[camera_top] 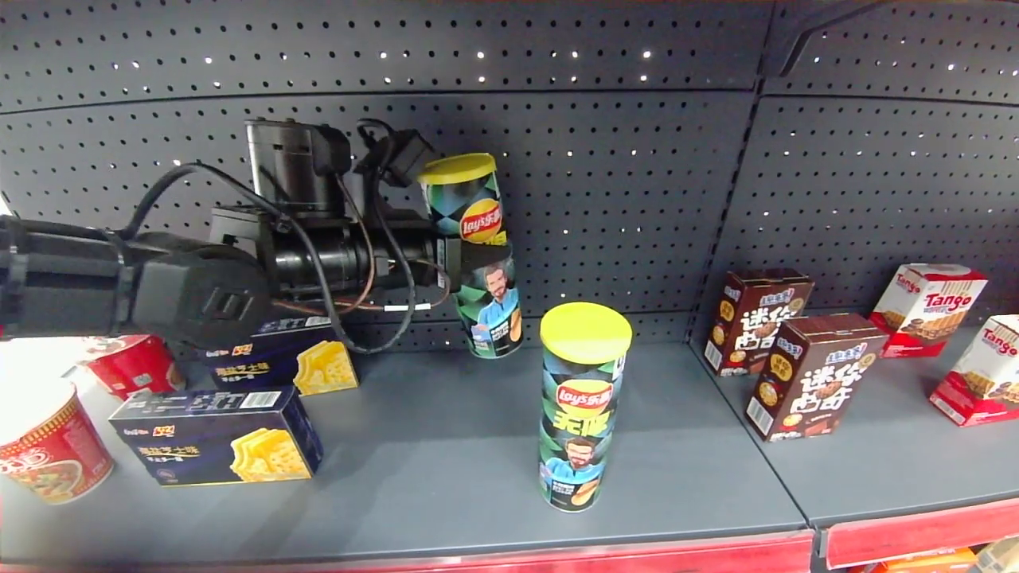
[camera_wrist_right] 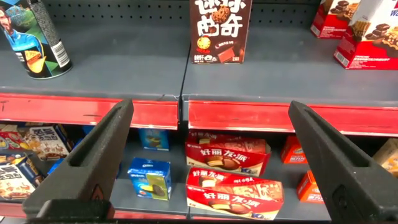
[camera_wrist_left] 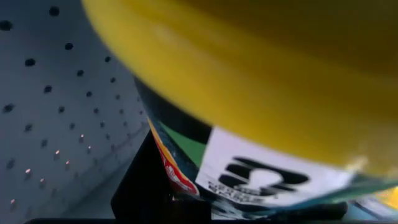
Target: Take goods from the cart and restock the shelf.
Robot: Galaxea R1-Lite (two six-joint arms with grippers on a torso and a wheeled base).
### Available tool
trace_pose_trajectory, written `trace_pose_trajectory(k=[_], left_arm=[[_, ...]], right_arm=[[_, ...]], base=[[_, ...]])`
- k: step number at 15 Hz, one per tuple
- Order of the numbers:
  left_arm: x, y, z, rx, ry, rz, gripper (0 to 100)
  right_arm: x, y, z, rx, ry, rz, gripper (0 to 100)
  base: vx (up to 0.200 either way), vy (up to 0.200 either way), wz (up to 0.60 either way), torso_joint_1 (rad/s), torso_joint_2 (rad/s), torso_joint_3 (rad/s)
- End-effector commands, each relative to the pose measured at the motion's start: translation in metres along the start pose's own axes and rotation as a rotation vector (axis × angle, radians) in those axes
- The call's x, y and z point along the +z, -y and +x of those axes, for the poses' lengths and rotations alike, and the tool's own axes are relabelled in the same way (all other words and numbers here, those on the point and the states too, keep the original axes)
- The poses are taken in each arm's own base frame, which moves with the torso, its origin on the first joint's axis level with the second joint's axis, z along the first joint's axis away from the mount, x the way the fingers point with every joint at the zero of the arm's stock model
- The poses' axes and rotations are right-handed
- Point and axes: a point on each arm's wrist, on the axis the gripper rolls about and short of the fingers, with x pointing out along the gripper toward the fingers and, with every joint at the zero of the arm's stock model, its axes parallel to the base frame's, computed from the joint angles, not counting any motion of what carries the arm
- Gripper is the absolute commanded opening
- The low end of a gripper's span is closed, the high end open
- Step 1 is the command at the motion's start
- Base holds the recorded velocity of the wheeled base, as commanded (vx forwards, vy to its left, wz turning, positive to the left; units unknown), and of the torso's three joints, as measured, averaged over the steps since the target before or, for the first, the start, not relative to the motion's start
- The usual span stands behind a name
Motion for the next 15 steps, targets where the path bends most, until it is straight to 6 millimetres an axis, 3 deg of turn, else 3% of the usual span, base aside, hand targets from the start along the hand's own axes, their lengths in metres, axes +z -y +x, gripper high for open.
trace_pose_trajectory(k=[1, 6, 15], left_arm=[[-0.019, -0.029, 0.021, 0.009, -0.044, 0.007, 0], [-0.036, -0.065, 0.053, 0.037, -0.054, 0.036, 0], [-0.045, -0.053, 0.072, -0.007, -0.074, 0.038, 0]], right_arm=[[0.000, 0.000, 0.000, 0.001, -0.001, 0.000, 100], [0.000, 0.000, 0.000, 0.001, -0.001, 0.000, 100], [0.000, 0.000, 0.000, -0.001, -0.001, -0.001, 100]], base=[[0.000, 0.000, 0.00, 0.000, 0.00, 0.000], [0.000, 0.000, 0.00, 0.000, 0.00, 0.000], [0.000, 0.000, 0.00, 0.000, 0.00, 0.000]])
